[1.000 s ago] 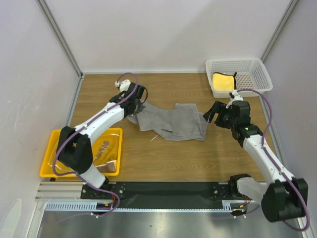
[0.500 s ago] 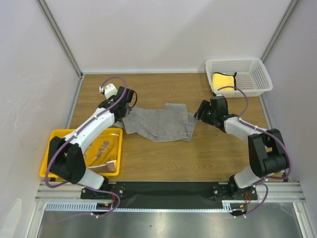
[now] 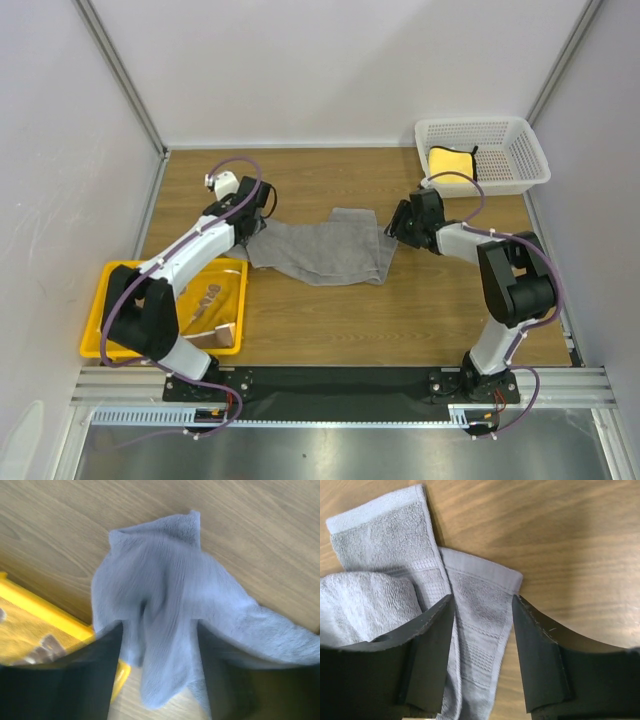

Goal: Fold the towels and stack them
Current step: Flatten out the crumpled towel

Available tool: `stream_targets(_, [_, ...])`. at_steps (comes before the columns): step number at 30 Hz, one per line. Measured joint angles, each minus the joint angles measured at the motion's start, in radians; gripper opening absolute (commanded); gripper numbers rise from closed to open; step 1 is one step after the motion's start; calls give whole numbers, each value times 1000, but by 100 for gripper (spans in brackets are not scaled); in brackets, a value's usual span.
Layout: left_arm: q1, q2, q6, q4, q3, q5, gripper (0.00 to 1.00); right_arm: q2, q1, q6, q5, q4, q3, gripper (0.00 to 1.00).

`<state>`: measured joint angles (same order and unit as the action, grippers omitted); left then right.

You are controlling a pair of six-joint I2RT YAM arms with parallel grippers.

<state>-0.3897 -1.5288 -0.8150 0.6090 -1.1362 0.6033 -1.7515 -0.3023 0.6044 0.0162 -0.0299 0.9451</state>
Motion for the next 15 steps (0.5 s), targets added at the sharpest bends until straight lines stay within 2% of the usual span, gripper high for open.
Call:
stream_targets(3, [0,13,14,0,14,0,89,-31,-8,2,-14,17,36,49])
stream_targets(6, [0,41,24,3,24,0,95,-57,-15,-2,-41,50,69,45])
stream_targets(7, [0,58,30,3,31,0,95,-62,-16,-2,-49,58,75,41])
stream_targets(8, [0,78,34,2,40,0,96,-64,-17,-4,-59,67,80,31])
stream_targets(10, [0,125,46,-5,65,-3,97,-64,-18,-11,-80,83,82,23])
stream_targets(13, [1,197,65,-17,116,-16,96,-65,-18,-16,-109,109,82,0])
stream_targets(15, [2,232,83,-36,150,-43,94,-64,-18,-13,-122,116,82,0])
